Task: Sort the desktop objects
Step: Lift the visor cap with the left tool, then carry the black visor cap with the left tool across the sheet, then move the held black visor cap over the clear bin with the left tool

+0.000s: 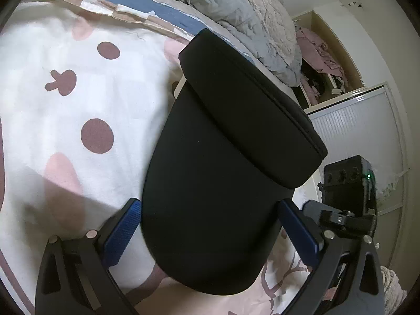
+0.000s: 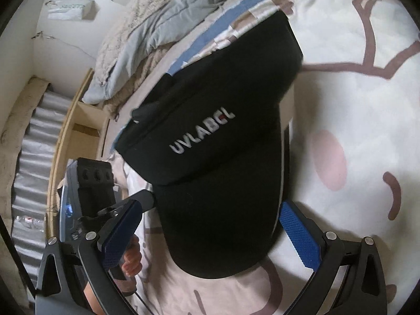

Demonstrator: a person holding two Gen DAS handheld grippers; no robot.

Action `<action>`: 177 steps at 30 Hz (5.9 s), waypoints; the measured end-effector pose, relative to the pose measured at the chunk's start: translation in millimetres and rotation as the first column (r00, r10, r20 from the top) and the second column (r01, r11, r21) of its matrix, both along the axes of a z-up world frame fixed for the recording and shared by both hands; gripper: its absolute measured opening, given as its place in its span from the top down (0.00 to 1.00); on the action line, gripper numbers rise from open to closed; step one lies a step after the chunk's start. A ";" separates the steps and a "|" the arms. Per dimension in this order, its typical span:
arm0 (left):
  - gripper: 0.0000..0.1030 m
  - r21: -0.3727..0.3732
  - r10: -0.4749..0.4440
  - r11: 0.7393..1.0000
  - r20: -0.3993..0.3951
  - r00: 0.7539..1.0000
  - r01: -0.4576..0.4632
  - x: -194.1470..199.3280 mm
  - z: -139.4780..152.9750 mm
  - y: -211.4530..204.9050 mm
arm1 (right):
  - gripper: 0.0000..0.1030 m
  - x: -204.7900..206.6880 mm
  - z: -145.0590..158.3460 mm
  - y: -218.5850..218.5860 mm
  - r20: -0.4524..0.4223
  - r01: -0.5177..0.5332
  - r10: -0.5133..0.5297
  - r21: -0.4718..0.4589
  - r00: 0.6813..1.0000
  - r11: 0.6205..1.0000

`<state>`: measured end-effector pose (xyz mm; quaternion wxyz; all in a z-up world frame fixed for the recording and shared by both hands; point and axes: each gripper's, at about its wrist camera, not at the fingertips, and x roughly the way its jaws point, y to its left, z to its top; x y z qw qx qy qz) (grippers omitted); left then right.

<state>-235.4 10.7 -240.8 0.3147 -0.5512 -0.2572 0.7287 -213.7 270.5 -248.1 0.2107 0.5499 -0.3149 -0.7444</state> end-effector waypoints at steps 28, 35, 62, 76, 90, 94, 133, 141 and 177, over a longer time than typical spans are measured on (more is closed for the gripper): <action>0.01 -0.056 0.014 0.998 -0.195 0.981 -0.025 23.3 62.8 14.5 | 0.00 10.3 41.5 -4.2 -0.105 0.072 -0.073 -0.015 0.992 0.997; 0.01 -0.120 -0.037 0.993 -0.256 0.966 0.006 35.8 72.7 24.1 | 0.00 9.1 43.2 -5.9 -0.077 0.111 -0.112 -0.007 0.991 0.994; 0.00 -0.200 0.035 0.971 -0.430 0.902 -0.134 157.4 176.4 20.0 | 0.00 88.8 160.5 -26.6 -0.378 -0.078 0.081 0.025 0.922 0.997; 0.00 -0.298 0.006 0.953 -0.175 0.985 -0.059 245.3 94.9 14.8 | 0.00 174.9 102.6 -49.4 -0.218 -0.340 0.367 0.152 0.905 0.928; 0.00 -0.278 0.015 0.960 0.030 0.999 -0.006 251.1 12.6 13.6 | 0.00 183.5 5.2 -49.3 0.042 -0.371 0.369 0.163 0.928 0.914; 0.00 -0.291 -0.012 0.956 0.026 1.000 0.019 245.3 12.4 13.1 | 0.00 184.4 -0.6 -51.4 0.062 -0.378 0.373 0.172 0.926 0.910; 0.00 -0.073 -0.094 0.992 0.105 0.990 0.102 203.3 4.4 -7.9 | 0.00 152.4 -5.0 -35.6 0.027 -0.397 0.396 0.090 0.918 0.914; 0.00 -0.137 -0.129 0.981 0.049 0.990 0.134 207.0 5.4 4.6 | 0.00 150.7 -4.7 -54.7 0.001 -0.436 0.440 0.136 0.898 0.889; 0.00 -0.225 -0.087 0.974 -0.289 0.953 0.020 222.1 177.4 -26.6 | 0.00 169.5 171.4 -82.6 -0.431 -0.380 0.501 0.339 0.751 0.861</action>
